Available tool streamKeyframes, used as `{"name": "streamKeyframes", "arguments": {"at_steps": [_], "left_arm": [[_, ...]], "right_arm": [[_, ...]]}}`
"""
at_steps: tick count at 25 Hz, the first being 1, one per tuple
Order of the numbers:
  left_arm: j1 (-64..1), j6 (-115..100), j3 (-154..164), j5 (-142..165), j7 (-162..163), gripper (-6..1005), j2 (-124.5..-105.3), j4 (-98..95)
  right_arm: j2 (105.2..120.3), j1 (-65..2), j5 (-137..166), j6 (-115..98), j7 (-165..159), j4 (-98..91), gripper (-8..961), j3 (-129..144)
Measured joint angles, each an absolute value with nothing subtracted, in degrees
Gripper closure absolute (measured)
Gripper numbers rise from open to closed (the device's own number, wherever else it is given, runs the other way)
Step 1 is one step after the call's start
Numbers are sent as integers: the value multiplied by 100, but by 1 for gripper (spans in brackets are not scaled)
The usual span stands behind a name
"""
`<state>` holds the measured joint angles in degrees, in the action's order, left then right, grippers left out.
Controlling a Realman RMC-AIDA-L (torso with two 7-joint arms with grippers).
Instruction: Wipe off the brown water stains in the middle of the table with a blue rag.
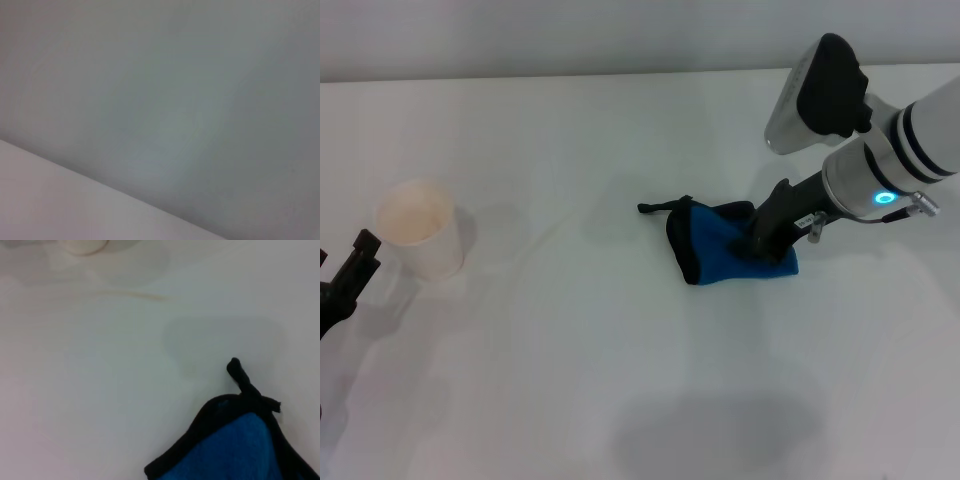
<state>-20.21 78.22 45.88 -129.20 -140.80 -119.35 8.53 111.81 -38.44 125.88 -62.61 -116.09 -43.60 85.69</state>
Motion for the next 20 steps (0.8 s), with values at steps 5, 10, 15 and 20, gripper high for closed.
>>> {"name": "streamKeyframes", "arguments": {"at_steps": [5,10,15,20], "left_arm": [[-1993,7822,4588,-12920,-14080,109,-11935,853],[-1964,7832,4588,-12920,-14080,109,-11935,853],[-1960,7834,4587,-12920,-14080,109,-11935,853],[-1959,7835,4588,-12920,-14080,109,-11935,853]], "right_arm": [[11238,-3833,12720,-6247,-11628,-4360,796,8568],[11253,-3807,12716,-6248,-11628,-4427,794,8563],[11345,-3757,12681,-6273,-11612,-4580,689,8561],[11459,-3614,12668,-6262,-11583,-4860,501,8397]]}}
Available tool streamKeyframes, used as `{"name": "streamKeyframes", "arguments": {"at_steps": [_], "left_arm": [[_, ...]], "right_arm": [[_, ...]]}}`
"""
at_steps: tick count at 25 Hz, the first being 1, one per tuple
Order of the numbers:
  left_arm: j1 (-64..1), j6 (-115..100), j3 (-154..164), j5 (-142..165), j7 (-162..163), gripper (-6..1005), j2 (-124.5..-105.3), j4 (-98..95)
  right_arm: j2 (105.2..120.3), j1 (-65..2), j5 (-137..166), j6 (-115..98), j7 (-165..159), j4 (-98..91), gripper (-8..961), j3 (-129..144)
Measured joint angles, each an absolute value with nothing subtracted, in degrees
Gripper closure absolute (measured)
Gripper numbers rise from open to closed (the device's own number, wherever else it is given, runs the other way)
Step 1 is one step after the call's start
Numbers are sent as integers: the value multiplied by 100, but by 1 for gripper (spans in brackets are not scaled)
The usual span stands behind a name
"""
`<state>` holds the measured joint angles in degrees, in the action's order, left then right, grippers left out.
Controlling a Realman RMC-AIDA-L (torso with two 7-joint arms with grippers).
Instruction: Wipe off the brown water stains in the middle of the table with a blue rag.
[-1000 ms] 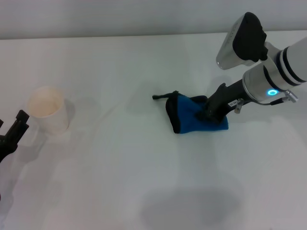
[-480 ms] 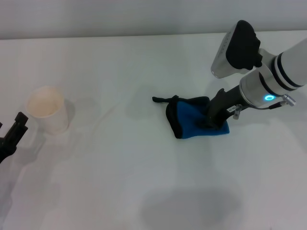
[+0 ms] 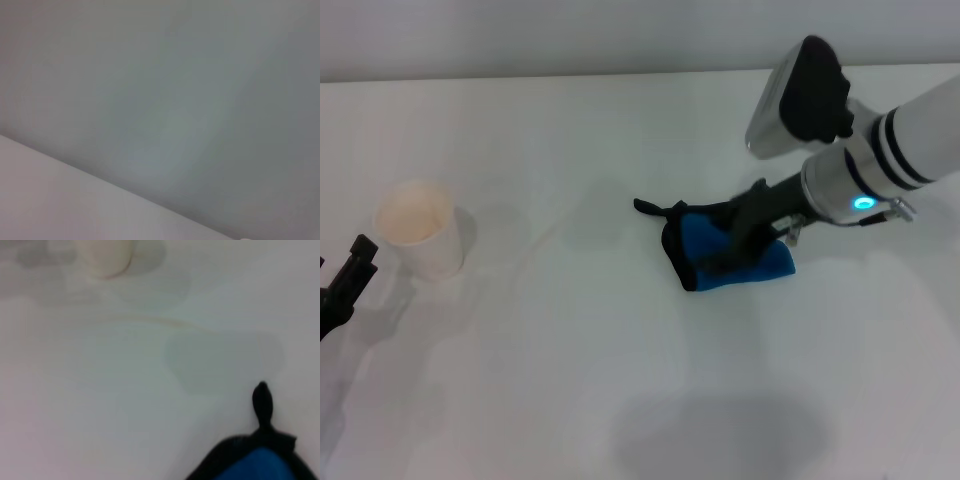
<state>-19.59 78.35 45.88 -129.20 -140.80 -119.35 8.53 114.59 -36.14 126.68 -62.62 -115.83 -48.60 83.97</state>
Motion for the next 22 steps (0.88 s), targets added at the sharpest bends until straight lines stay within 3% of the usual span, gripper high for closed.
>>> {"name": "streamKeyframes", "arguments": {"at_steps": [4,9,22], "left_arm": [[-1960,7835,4588,-12920,-14080,109,-11935,853],[-1962,7838,4587,-12920,-14080,109,-11936,852],[-1990,7813,4587,-12931,-14094,108,-11935,835]], "right_arm": [[11525,-3397,12476,-6274,-11535,-5116,335,7737],[11528,-3045,11048,-6407,-11147,-5109,194,6627],[11518,-2470,7212,-7225,-7634,-2304,199,3931]]}}
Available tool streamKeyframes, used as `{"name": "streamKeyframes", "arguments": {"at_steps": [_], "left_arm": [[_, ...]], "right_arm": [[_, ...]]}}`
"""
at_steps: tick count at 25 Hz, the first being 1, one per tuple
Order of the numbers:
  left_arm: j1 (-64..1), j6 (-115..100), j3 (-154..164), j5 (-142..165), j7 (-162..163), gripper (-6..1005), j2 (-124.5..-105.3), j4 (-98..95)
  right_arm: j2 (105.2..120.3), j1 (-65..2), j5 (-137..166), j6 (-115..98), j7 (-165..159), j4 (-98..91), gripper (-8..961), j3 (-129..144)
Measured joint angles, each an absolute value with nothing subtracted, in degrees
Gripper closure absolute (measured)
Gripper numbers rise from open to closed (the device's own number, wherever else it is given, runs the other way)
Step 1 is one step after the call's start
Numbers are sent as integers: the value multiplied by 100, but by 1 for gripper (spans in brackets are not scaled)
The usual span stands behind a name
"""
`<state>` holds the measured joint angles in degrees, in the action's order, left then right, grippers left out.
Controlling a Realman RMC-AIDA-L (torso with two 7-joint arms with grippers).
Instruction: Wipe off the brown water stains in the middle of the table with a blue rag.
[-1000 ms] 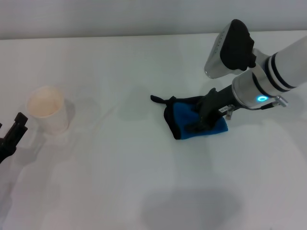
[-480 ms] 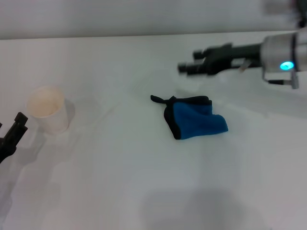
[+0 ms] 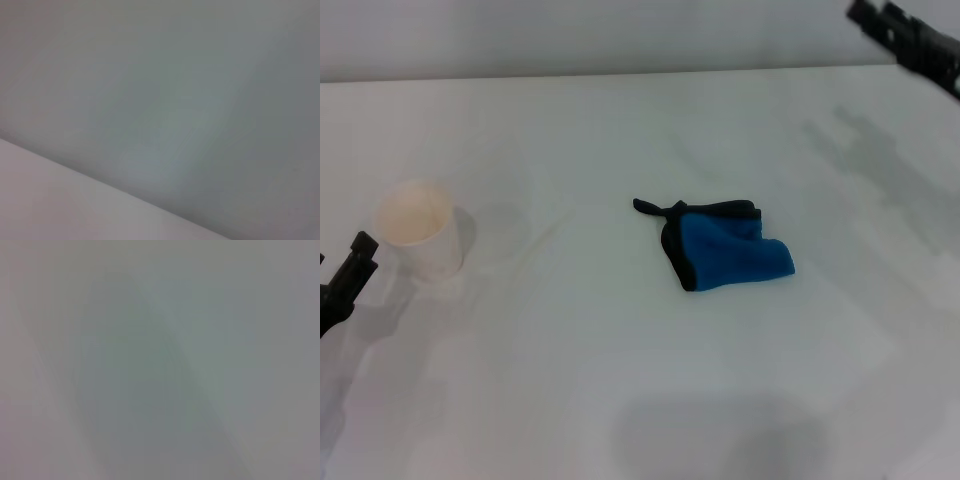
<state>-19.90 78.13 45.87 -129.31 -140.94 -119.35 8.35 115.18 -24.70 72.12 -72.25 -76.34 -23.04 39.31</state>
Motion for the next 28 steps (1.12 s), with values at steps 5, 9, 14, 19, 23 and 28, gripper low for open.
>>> {"name": "streamKeyframes", "arguments": {"at_steps": [5,9,14,19,23,28], "left_arm": [[-2019,7676,4588,-12964,-14112,108,-11936,834],[-2027,7614,4588,-12970,-14114,108,-11949,835],[-1989,7598,4540,-12987,-14105,108,-11952,835],[-1966,7502,4525,-13053,-14090,108,-11953,835],[-1963,7446,4526,-13058,-14092,108,-11963,835],[-1960,7444,4527,-13053,-14093,108,-11965,835]], "right_arm": [[11572,-2517,6668,-6993,-3849,-1148,201,3737],[11614,-2656,5415,-6917,-1878,-141,203,3730],[11619,-2652,4825,-6898,-1512,232,204,3725],[11608,-2620,4813,-6803,-1532,247,204,3721],[11618,-2659,4808,-6602,-1531,261,204,3675],[11620,-2729,4803,-6449,-1533,393,204,3044]]}}
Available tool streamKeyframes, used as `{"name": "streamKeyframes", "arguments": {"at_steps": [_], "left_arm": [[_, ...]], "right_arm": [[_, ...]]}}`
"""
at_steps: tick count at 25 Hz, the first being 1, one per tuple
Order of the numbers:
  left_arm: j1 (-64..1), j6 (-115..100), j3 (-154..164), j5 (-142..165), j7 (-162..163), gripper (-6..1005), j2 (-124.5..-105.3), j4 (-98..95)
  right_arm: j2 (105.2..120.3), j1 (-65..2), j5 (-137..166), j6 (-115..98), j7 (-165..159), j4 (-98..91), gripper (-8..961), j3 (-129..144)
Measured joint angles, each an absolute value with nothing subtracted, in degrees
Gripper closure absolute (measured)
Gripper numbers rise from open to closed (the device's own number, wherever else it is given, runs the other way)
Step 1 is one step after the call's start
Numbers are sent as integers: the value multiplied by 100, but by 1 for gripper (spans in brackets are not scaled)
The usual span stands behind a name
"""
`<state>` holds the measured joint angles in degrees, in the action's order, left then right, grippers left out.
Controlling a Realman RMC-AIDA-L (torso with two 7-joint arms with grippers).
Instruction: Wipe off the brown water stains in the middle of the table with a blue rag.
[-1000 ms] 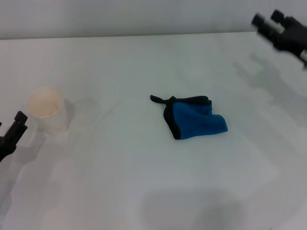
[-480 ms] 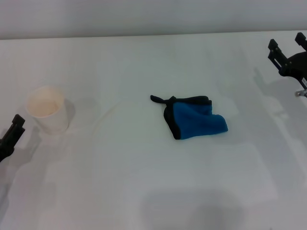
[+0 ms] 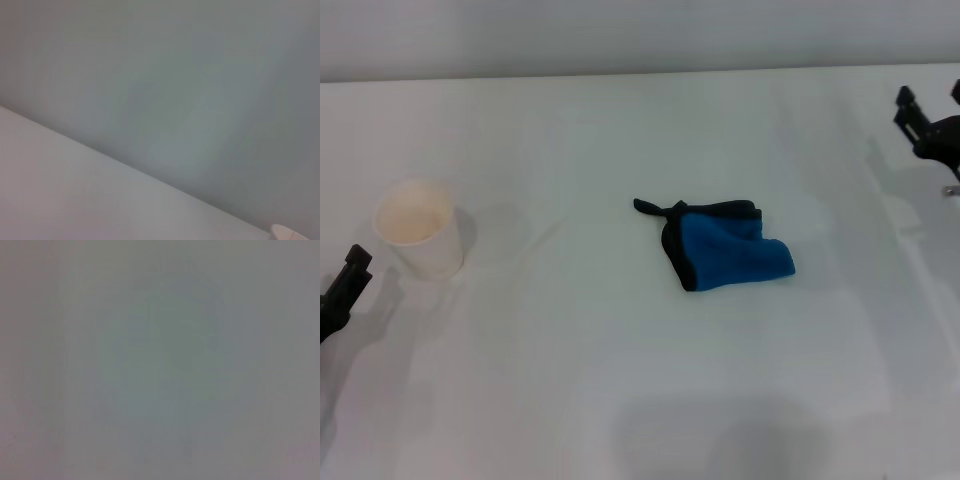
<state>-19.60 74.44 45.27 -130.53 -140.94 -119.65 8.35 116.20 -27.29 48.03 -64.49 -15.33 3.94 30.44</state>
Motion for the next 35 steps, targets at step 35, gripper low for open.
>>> {"name": "streamKeyframes", "arguments": {"at_steps": [35], "left_arm": [[-1942,7308,4527,-13037,-14091,108,-11951,791]], "right_arm": [[11601,-2492,4806,-6513,-1473,461,204,2821]]}}
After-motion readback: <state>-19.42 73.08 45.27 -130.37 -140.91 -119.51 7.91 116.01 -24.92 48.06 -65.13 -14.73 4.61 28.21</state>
